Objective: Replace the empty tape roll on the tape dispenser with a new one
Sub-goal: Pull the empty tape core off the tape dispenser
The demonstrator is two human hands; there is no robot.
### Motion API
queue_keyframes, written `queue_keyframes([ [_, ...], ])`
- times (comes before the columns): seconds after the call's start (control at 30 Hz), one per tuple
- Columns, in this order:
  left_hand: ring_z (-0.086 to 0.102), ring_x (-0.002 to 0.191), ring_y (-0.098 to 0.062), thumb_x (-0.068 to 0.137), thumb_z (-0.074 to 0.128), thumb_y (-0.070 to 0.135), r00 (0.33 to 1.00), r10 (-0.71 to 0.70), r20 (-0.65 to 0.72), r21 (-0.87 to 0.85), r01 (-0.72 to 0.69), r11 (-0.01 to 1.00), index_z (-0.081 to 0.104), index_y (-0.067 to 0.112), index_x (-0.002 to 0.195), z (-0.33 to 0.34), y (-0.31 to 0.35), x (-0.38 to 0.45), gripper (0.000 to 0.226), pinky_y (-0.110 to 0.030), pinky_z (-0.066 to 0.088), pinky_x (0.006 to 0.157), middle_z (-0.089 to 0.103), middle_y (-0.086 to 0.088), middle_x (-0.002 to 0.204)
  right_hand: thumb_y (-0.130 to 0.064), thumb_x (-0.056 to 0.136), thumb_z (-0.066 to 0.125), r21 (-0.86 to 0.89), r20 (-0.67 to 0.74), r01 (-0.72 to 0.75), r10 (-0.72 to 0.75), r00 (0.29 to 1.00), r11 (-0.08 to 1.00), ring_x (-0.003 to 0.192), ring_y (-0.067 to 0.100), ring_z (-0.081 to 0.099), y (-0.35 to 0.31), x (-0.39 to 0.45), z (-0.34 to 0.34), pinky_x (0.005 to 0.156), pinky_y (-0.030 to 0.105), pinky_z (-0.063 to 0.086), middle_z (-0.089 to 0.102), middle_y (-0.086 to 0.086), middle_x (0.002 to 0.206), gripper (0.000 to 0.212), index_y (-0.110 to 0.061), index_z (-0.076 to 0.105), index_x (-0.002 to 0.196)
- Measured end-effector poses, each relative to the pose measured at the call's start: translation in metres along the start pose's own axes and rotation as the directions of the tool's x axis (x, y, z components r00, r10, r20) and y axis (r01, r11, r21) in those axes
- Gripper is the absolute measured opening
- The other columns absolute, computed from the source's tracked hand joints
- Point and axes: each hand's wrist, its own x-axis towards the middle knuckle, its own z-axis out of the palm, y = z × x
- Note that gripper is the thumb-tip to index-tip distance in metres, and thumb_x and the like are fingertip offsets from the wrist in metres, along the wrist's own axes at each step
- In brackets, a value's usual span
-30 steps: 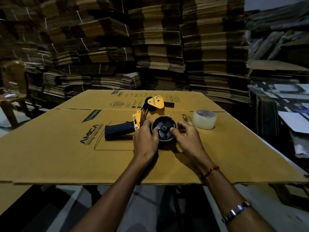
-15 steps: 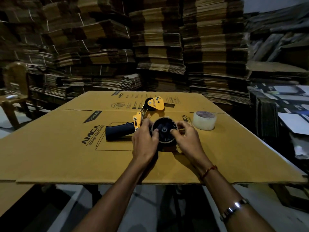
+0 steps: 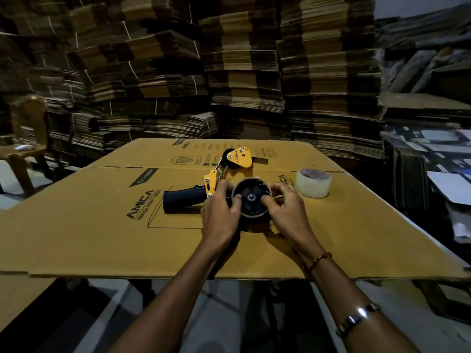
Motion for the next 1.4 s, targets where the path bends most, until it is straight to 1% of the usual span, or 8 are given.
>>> queue_keyframes([
  [0.23, 0.056, 0.123, -0.009, 0.078, 0.067, 0.067, 0.897, -0.024, 0.441, -0.305, 0.175, 0.936, 0.034, 0.029, 0.147, -0.011, -0.012, -0.003, 0.086, -0.03, 0.051, 0.099, 0.054, 0.011, 0.136, -0.033, 0.101, 0.053, 0.104, 0.006, -0.073, 0.072, 0.997, 0.992, 0.062, 0.005, 0.06, 0.0, -0.004, -0.002, 0.055, 0.024, 0.045, 0.065, -0.009, 0.066, 0.028, -0.021, 0.071, 0.083],
  [0.37, 0.041, 0.136, -0.009, 0.065, 0.087, 0.051, 0.845, 0.026, 0.535, -0.224, 0.112, 0.968, 0.007, 0.034, 0.157, -0.018, -0.019, 0.0, 0.123, -0.026, 0.037, 0.11, 0.037, 0.01, 0.153, -0.038, 0.102, 0.051, 0.146, 0.051, -0.075, 0.068, 0.996, 0.986, 0.06, 0.002, 0.059, -0.003, -0.005, -0.004, 0.056, 0.023, 0.044, 0.065, -0.011, 0.065, 0.03, -0.021, 0.073, 0.089],
  [0.5, 0.043, 0.135, -0.011, 0.067, 0.086, 0.048, 0.836, 0.031, 0.547, -0.215, 0.105, 0.971, 0.009, 0.034, 0.158, -0.027, -0.026, 0.006, 0.12, -0.024, 0.039, 0.106, 0.04, 0.01, 0.15, -0.055, 0.088, 0.061, 0.238, 0.273, -0.099, 0.031, 0.962, 0.966, 0.106, 0.004, 0.065, -0.011, -0.015, -0.011, 0.082, 0.025, 0.057, 0.068, -0.012, 0.114, 0.047, -0.025, 0.062, 0.125],
  [0.7, 0.035, 0.142, -0.013, 0.063, 0.09, 0.047, 0.768, 0.046, 0.639, -0.154, 0.07, 0.986, -0.007, 0.039, 0.156, -0.031, -0.029, 0.01, 0.135, -0.033, 0.033, 0.116, 0.032, 0.006, 0.158, -0.04, 0.074, 0.085, 0.199, 0.462, -0.169, 0.06, 0.885, 0.965, 0.134, 0.008, 0.048, -0.014, -0.022, -0.011, 0.109, 0.032, 0.045, 0.049, -0.01, 0.146, 0.103, -0.03, 0.025, 0.156],
  [0.93, 0.038, 0.142, -0.017, 0.062, 0.09, 0.048, 0.791, 0.044, 0.611, -0.148, 0.058, 0.987, -0.013, 0.042, 0.154, -0.025, -0.03, 0.008, 0.138, -0.036, 0.034, 0.117, 0.034, 0.003, 0.158, -0.033, 0.074, 0.086, 0.166, 0.459, -0.136, 0.045, 0.887, 0.977, 0.132, 0.009, 0.044, -0.022, -0.019, 0.001, 0.108, 0.028, 0.042, 0.04, -0.012, 0.141, 0.112, -0.035, 0.011, 0.158],
  [1.1, 0.036, 0.144, -0.018, 0.053, 0.089, 0.061, 0.76, 0.007, 0.65, -0.15, 0.12, 0.981, -0.006, 0.048, 0.152, -0.021, -0.033, 0.011, 0.137, -0.046, 0.035, 0.117, 0.034, 0.008, 0.158, -0.023, 0.078, 0.084, 0.186, 0.43, -0.135, 0.043, 0.902, 0.973, 0.112, -0.006, 0.051, -0.023, -0.018, 0.002, 0.086, 0.006, 0.047, 0.046, -0.022, 0.125, 0.102, -0.031, 0.019, 0.156],
  [1.23, 0.057, 0.122, -0.009, 0.05, 0.089, 0.06, 0.831, 0.034, 0.555, -0.11, 0.033, 0.993, 0.034, 0.034, 0.144, -0.018, -0.04, 0.011, 0.112, -0.043, 0.05, 0.102, 0.058, 0.015, 0.134, -0.024, 0.074, 0.087, 0.157, 0.421, -0.13, 0.052, 0.905, 0.979, 0.127, 0.008, 0.052, -0.017, -0.015, 0.01, 0.109, 0.031, 0.045, 0.051, -0.01, 0.137, 0.102, -0.029, 0.024, 0.155],
  [1.4, 0.062, 0.113, -0.005, 0.054, 0.089, 0.051, 0.857, 0.051, 0.514, -0.085, -0.008, 0.996, 0.043, 0.036, 0.139, -0.022, -0.04, 0.01, 0.098, -0.038, 0.054, 0.096, 0.063, 0.017, 0.126, -0.029, 0.067, 0.091, 0.133, 0.402, -0.094, 0.033, 0.915, 0.987, 0.126, 0.01, 0.055, -0.012, -0.01, 0.014, 0.11, 0.041, 0.046, 0.055, -0.007, 0.138, 0.098, -0.031, 0.035, 0.148],
])
